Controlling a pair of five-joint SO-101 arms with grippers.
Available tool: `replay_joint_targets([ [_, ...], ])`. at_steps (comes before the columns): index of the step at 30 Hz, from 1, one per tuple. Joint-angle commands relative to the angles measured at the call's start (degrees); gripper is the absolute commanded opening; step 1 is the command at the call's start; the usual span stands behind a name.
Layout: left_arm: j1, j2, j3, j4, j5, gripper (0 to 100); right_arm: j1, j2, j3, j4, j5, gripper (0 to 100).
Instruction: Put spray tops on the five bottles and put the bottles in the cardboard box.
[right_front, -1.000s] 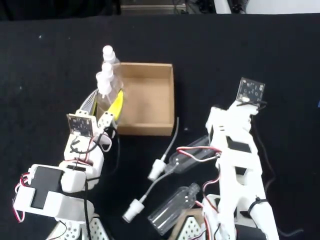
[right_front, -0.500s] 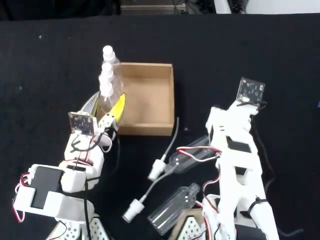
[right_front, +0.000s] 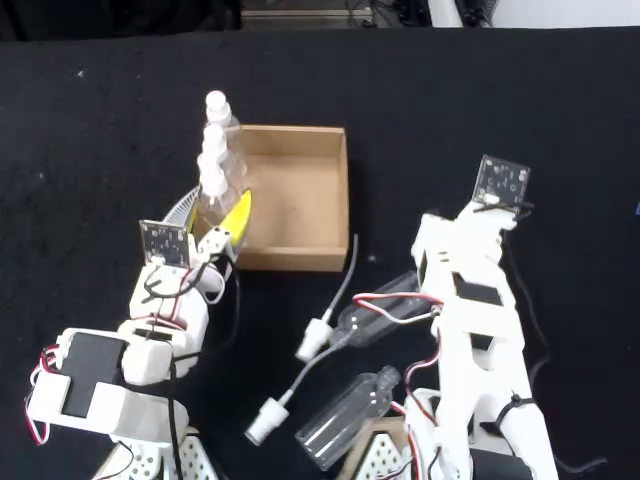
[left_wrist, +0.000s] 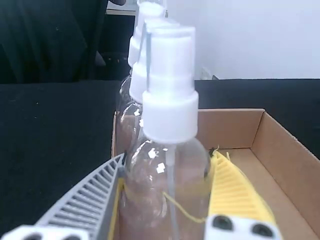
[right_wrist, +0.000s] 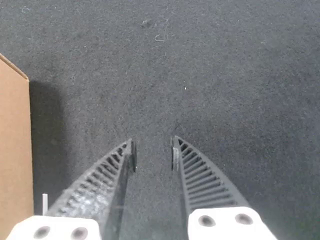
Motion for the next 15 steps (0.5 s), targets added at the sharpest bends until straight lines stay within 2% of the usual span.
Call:
replay_joint_targets([
  [1,-0.66,0.0,-2.59,-0.79,0.09,23,-0.35,-1.89,-0.48,-1.49,0.18,9.9],
  [3,-0.75,0.0,-2.59,-0.79,0.09,24,-0.35,-1.89,-0.48,-1.49,0.18,9.9],
  [7,-0.75,0.09,-2.24,-0.44,0.09,33,-0.35,-1.89,-0.4,-1.49,0.18,9.9],
  [10,-0.92,-0.35,-2.51,3.52,0.09,33,-0.35,-1.89,-0.4,-1.49,0.18,9.9],
  [15,-1.45,-0.44,-2.59,4.13,0.09,33,-0.35,-1.89,-0.4,-1.49,0.18,9.9],
])
